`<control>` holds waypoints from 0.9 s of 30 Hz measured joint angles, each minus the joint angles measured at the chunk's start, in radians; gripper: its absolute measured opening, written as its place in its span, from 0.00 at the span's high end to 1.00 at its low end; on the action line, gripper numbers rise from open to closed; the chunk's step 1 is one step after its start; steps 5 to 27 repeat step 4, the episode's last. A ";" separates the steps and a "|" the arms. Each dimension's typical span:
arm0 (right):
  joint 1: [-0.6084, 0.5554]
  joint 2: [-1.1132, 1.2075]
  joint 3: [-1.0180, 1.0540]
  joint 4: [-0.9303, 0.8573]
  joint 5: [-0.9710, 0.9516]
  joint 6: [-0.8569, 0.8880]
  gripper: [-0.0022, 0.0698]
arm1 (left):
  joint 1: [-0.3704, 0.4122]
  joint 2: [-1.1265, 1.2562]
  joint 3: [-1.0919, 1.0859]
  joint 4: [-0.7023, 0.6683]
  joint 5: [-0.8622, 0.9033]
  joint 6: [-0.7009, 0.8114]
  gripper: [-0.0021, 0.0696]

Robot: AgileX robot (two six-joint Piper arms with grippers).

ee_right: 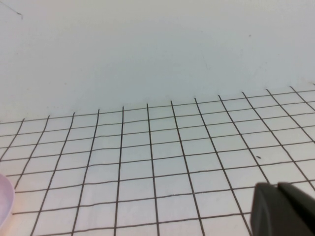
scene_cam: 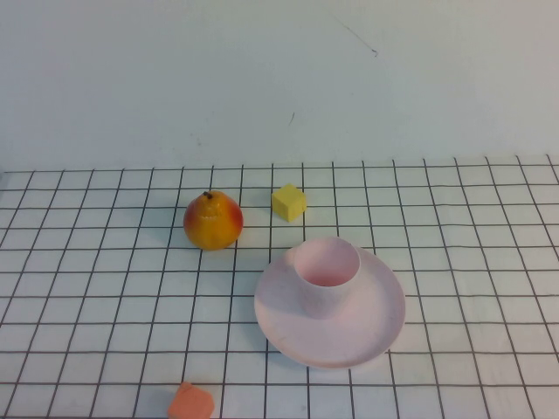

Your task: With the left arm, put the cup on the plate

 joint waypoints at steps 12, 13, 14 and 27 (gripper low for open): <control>0.000 0.000 0.000 0.000 0.000 0.000 0.97 | 0.000 0.000 0.000 0.000 0.000 0.000 0.97; 0.000 0.000 0.000 0.000 0.000 0.000 0.97 | 0.000 0.000 0.000 0.000 0.000 0.000 0.97; 0.000 0.000 0.000 0.000 0.000 0.000 0.97 | 0.000 0.000 0.000 0.000 0.000 0.000 0.97; 0.000 0.000 0.000 0.000 0.000 0.000 0.97 | 0.000 0.000 0.000 0.000 0.000 0.000 0.97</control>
